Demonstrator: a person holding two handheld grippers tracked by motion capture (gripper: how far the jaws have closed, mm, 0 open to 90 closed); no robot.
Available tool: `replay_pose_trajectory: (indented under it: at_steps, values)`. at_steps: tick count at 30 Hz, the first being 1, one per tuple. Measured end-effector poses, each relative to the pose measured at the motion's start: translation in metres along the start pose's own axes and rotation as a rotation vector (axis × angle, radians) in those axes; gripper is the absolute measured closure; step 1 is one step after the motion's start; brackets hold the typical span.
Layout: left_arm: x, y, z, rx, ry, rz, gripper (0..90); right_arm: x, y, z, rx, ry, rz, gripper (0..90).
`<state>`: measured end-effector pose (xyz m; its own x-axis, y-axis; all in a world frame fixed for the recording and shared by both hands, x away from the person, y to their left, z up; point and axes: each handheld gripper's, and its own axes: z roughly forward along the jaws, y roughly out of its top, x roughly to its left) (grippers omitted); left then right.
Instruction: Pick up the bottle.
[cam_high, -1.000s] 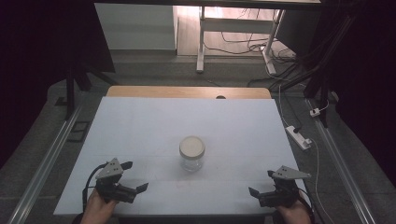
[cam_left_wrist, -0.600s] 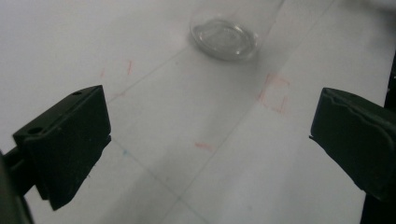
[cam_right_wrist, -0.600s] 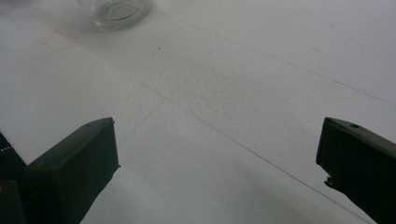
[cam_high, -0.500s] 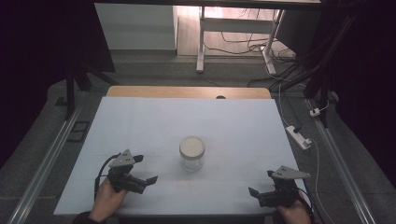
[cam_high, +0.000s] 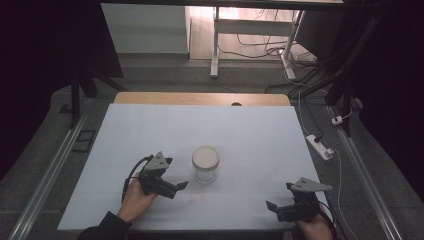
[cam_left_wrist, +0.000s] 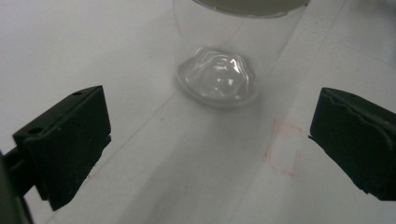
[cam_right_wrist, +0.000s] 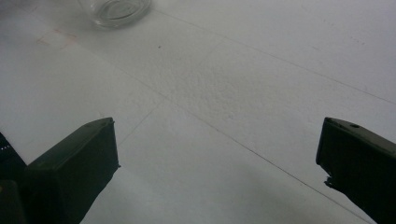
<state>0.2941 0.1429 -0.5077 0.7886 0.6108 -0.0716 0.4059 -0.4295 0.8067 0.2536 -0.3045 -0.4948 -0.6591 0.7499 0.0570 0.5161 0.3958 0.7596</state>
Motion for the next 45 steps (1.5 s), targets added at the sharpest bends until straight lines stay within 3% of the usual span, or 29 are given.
replay_pose_trajectory:
  at_steps: [6,8,9,18,32,36,45]
  values:
    - [0.001,0.008,0.012,0.007,-0.001,0.021,0.0,0.000,0.000,0.000,0.002,0.000,-0.002,0.0]
    - [0.002,0.010,0.016,0.003,-0.018,0.017,0.0,0.000,0.000,0.000,0.003,0.000,-0.001,0.0]
    - [0.003,0.012,0.020,-0.004,-0.049,0.013,0.0,0.000,0.000,0.000,0.003,0.000,-0.002,0.0]
    - [0.006,0.022,0.041,0.000,-0.123,0.015,0.0,0.000,0.000,0.000,0.004,0.003,-0.001,0.0]
    - [0.001,0.037,0.072,-0.007,-0.130,0.066,0.0,-0.001,0.000,0.000,0.007,0.006,0.000,0.0]
    - [-0.001,0.038,0.074,-0.002,-0.120,0.092,0.0,-0.001,0.000,0.000,0.005,0.008,0.000,0.0]
    - [0.002,0.040,0.071,-0.023,-0.127,0.103,6.0,0.000,0.000,0.000,0.007,0.010,-0.001,0.0]
